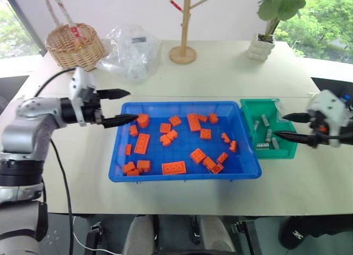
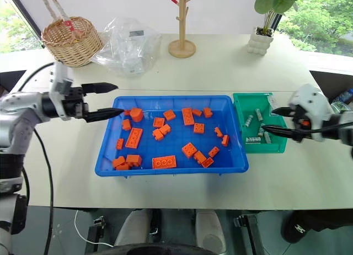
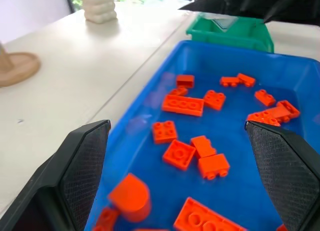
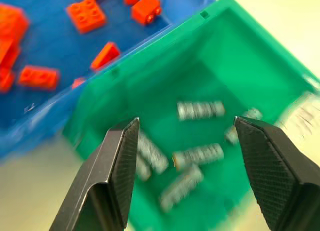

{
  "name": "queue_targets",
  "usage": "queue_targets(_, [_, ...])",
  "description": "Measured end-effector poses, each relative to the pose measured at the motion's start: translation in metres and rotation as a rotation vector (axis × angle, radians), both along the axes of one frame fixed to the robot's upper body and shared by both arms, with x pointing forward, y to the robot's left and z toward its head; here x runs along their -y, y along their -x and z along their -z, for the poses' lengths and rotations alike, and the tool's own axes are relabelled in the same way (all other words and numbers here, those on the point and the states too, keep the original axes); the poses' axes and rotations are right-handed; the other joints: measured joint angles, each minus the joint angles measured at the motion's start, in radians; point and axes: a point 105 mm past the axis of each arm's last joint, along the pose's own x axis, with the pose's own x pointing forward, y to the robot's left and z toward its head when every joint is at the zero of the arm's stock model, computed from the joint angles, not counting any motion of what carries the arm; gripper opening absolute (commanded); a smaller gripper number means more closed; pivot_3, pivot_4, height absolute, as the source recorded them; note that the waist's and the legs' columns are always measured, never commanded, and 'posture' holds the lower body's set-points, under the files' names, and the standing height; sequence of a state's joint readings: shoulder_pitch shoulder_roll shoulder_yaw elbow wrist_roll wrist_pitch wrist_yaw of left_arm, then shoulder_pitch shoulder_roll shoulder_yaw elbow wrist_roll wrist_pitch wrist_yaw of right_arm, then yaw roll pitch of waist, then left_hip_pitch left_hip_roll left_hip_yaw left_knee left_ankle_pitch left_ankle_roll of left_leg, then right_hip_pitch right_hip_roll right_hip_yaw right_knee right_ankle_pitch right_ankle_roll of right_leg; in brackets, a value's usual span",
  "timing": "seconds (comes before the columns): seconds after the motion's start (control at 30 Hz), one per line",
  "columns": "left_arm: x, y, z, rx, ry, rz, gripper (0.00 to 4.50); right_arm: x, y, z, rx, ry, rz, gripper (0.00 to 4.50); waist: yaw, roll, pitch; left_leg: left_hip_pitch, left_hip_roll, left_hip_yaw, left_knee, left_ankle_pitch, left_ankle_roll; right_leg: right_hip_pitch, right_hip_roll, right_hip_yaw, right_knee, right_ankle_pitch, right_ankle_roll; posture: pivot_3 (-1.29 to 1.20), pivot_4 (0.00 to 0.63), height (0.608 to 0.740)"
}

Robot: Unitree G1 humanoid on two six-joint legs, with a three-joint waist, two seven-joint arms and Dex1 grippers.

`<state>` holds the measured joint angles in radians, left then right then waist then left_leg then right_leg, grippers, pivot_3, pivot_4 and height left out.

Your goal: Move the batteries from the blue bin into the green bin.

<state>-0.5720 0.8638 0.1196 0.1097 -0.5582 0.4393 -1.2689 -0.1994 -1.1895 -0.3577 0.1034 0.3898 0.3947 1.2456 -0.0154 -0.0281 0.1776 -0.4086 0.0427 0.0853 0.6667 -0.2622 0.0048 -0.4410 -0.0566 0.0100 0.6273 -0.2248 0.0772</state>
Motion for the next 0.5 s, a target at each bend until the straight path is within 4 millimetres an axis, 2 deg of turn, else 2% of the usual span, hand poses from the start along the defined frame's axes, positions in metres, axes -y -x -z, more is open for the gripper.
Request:
queue_targets(0.1, [-0.015,0.004,-0.006,-0.010,-0.027,-0.009,4.50,0.032,0.006,-0.007,0.028,-0.014,0.029,3.06,-0.004,0.000,0.000,0.001,0.001,0.001,0.000,0.000,0.000,0.000,0.000,0.000,0.001,0.000,-0.001,0.00,0.150,0.736])
queue_targets(0.23, [-0.029,0.016,-0.009,-0.041,-0.081,0.014,4.50,0.069,0.016,0.003,0.009,-0.015,0.089,3.06,-0.004,0.001,0.000,0.001,0.001,0.001,-0.001,0.000,0.000,-0.001,0.001,0.000,0.001,0.000,-0.001,0.00,0.150,0.736])
queue_targets(0.33, [-0.036,0.022,-0.015,-0.036,-0.103,0.021,4.50,0.075,0.019,0.005,0.000,-0.050,0.085,3.06,-0.005,0.002,0.001,0.002,0.001,0.001,-0.001,0.000,0.000,-0.001,0.001,0.001,0.002,0.000,-0.001,0.00,0.150,0.736])
queue_targets(0.5, [-0.038,0.024,-0.018,-0.033,-0.121,0.023,4.50,0.069,0.016,0.004,-0.005,-0.066,0.040,3.06,-0.004,0.002,0.001,0.002,0.001,0.002,-0.001,0.000,0.000,-0.001,0.000,0.002,0.002,0.000,-0.001,0.00,0.150,0.736])
